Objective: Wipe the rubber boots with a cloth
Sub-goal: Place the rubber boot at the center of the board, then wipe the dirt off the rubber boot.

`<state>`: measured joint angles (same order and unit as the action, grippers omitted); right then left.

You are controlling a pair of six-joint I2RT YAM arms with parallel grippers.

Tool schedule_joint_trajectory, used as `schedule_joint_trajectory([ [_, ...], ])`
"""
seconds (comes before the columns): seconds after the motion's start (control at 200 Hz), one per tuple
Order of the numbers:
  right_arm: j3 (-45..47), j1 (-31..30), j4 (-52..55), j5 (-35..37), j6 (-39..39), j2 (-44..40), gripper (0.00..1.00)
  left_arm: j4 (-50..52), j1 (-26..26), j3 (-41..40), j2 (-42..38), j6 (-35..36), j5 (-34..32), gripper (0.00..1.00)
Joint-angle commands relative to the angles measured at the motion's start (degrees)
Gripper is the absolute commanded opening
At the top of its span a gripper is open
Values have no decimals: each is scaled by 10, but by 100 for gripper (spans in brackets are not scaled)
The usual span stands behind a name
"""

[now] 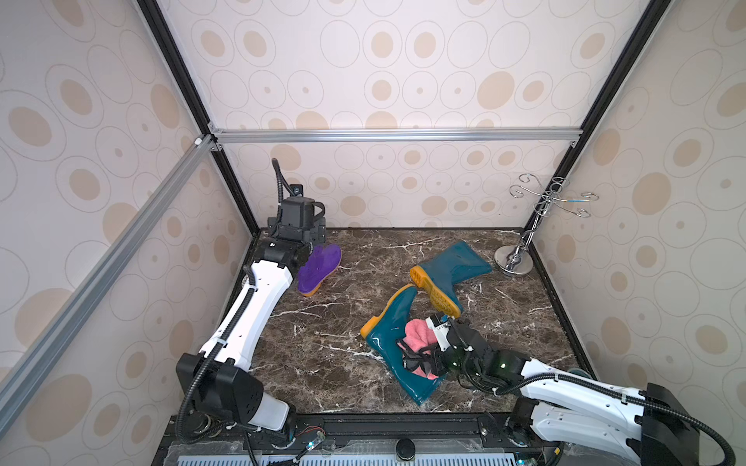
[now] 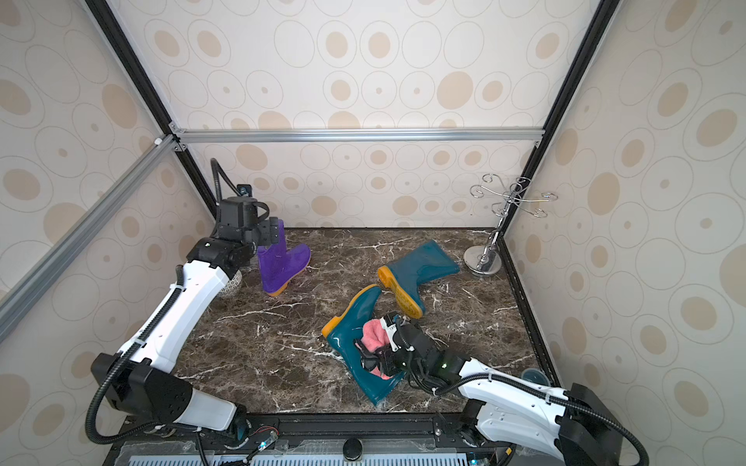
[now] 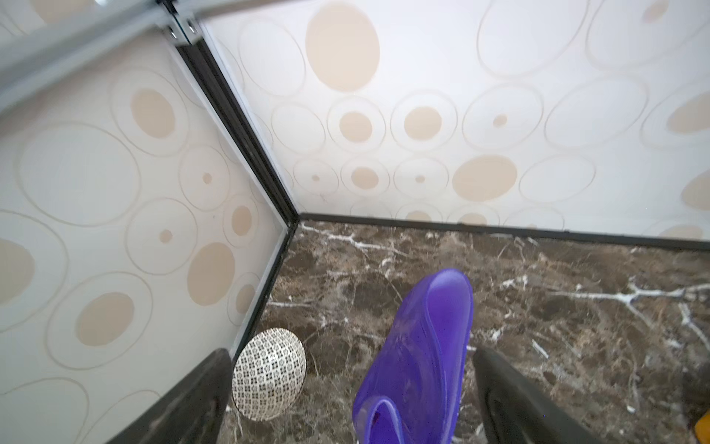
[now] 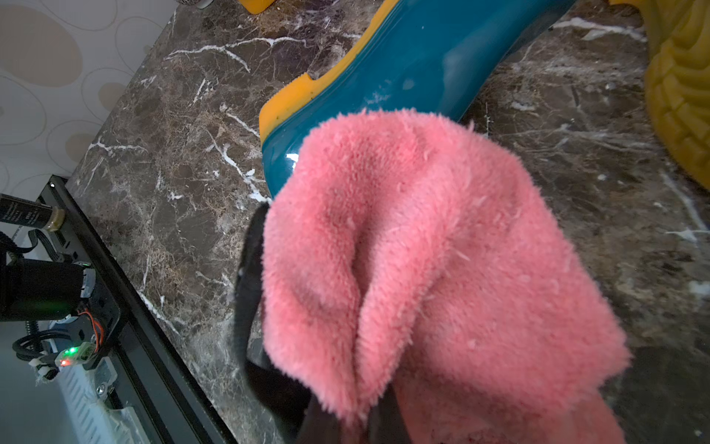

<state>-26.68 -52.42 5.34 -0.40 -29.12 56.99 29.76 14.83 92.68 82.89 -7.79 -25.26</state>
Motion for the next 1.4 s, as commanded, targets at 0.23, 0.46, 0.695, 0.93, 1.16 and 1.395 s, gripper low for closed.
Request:
schedule_joint_trajectory([
  [0.23, -41, 11, 93, 86, -13, -67, 0, 37, 173, -85, -76, -62, 57, 96],
  [0.46, -33, 20, 93, 26, -30, -34, 0, -48, 238, -318, -157, -176, 144, 91],
  [0.695, -9, 21, 20, 24, -31, 15, 0, -113, 254, -441, -142, -217, 158, 90],
  [0.93, -43, 27, -56, 4, -28, 123, 0, -258, 254, -570, -93, -271, 212, 90],
  [1.16, -76, 36, -94, 13, -23, 166, 0, -334, 255, -598, -49, -267, 227, 91],
  [1.395, -70, 43, -109, 5, -24, 176, 0, -347, 253, -583, -36, -235, 222, 80],
])
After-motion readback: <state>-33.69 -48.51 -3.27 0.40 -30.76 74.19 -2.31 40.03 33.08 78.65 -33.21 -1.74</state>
